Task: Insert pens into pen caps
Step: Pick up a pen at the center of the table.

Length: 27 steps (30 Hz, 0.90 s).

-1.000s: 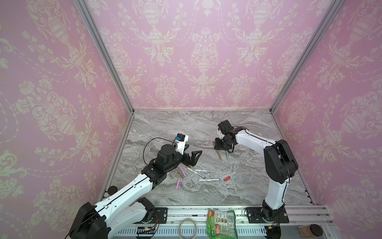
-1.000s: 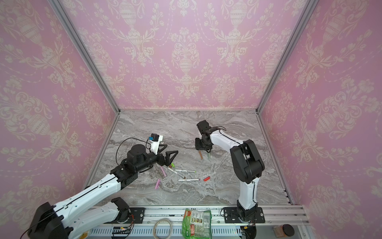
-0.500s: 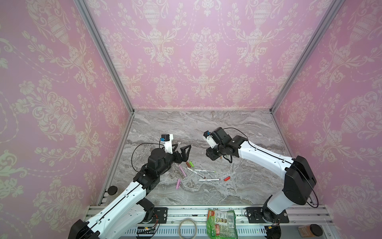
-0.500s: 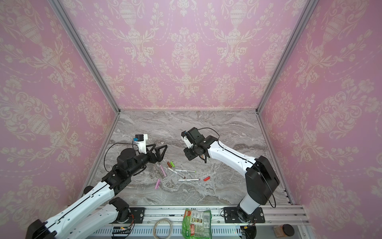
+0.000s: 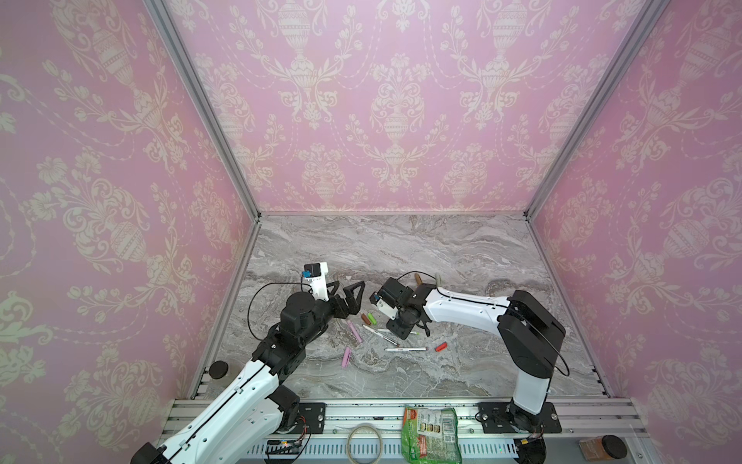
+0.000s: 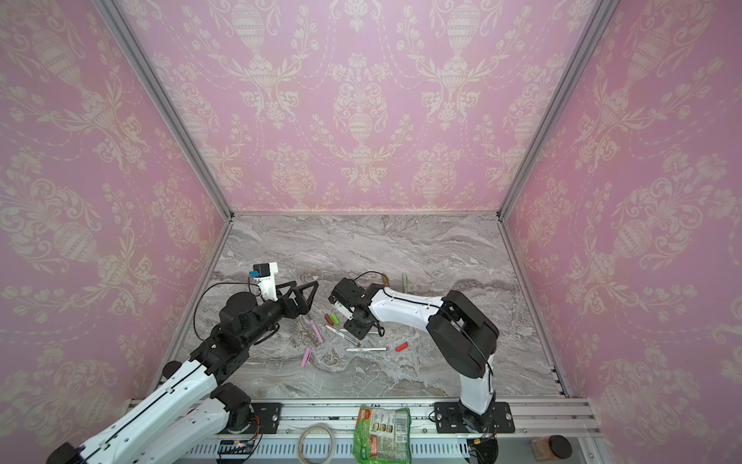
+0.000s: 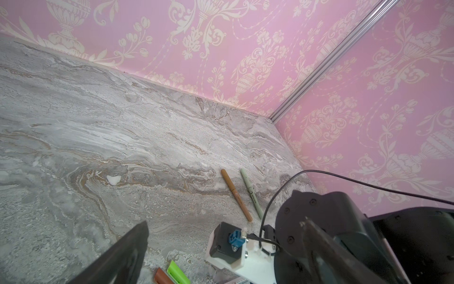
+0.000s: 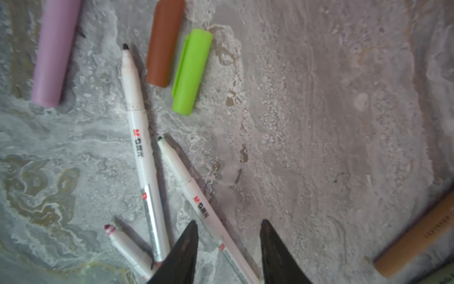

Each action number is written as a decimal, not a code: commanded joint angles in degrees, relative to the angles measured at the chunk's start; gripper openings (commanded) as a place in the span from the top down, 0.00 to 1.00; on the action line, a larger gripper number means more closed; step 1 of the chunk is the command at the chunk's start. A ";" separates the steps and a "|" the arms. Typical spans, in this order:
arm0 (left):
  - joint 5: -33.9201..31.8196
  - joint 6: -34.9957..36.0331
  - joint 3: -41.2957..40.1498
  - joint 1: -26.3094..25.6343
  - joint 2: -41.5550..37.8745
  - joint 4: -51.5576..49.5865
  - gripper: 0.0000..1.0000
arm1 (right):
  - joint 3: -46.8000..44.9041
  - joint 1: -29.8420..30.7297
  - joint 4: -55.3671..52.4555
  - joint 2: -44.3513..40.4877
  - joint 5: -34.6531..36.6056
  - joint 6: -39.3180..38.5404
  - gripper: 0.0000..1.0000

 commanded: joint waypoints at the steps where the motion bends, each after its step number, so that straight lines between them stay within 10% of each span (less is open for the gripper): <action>1: -0.30 -0.48 -0.81 0.69 0.00 -0.94 0.01 | 1.38 0.38 -0.58 1.16 1.67 -1.76 0.56; 27: 1.53 -0.17 -0.86 2.33 -0.18 -1.08 0.01 | 2.15 -0.81 0.82 7.23 1.61 0.85 0.98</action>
